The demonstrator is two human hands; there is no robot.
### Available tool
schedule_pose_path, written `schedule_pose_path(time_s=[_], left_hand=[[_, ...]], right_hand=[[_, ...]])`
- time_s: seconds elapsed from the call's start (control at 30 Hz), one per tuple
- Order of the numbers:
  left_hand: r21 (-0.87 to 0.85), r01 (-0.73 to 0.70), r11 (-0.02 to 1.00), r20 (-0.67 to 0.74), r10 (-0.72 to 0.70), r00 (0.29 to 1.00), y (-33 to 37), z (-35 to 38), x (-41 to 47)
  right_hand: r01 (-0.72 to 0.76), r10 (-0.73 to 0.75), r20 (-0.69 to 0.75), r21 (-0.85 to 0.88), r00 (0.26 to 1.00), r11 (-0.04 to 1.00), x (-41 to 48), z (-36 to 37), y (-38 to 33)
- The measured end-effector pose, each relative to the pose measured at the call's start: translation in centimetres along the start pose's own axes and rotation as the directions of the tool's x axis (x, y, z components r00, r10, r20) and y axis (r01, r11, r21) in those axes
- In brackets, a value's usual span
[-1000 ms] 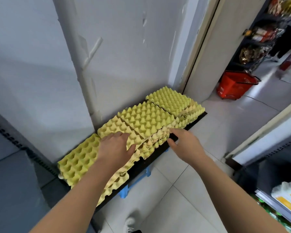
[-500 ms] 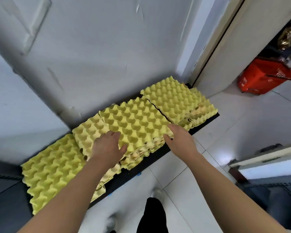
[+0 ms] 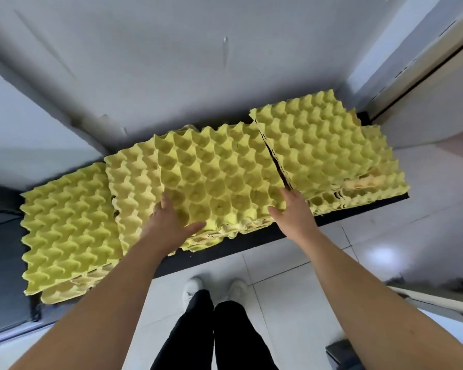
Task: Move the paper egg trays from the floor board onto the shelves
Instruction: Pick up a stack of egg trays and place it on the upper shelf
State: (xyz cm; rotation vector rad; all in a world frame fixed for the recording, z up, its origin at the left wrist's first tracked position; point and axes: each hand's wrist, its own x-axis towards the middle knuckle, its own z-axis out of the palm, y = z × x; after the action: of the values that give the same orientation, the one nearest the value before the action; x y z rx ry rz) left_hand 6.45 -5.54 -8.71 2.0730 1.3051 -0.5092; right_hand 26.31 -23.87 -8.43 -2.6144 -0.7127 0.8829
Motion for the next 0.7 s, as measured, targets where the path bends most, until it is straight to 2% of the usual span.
schedule_pose_path(time_s=[0.37,0.53,0.7], left_hand=[[-0.26,0.035,0.965,-0.07,-0.055,0.996,1.0,0.6,0.0],[-0.29,0.011,0.957,-0.14,-0.054,0.989,1.3,-1.0,-0.2],[-0.301,-0.048,0.952,-0.211,-0.018,0.977,0.8,-3.4,-1.5]], right_hand=[[-0.062,0.068,-0.081,0.077,0.994,0.995,1.1,1.5,-0.5],[-0.044,0.089,-0.197,0.223,0.976,0.974,0.0,0.4,-2.2],[-0.057,0.115,-0.254,0.226,0.96,0.973,-2.3,-0.8,-4.7]])
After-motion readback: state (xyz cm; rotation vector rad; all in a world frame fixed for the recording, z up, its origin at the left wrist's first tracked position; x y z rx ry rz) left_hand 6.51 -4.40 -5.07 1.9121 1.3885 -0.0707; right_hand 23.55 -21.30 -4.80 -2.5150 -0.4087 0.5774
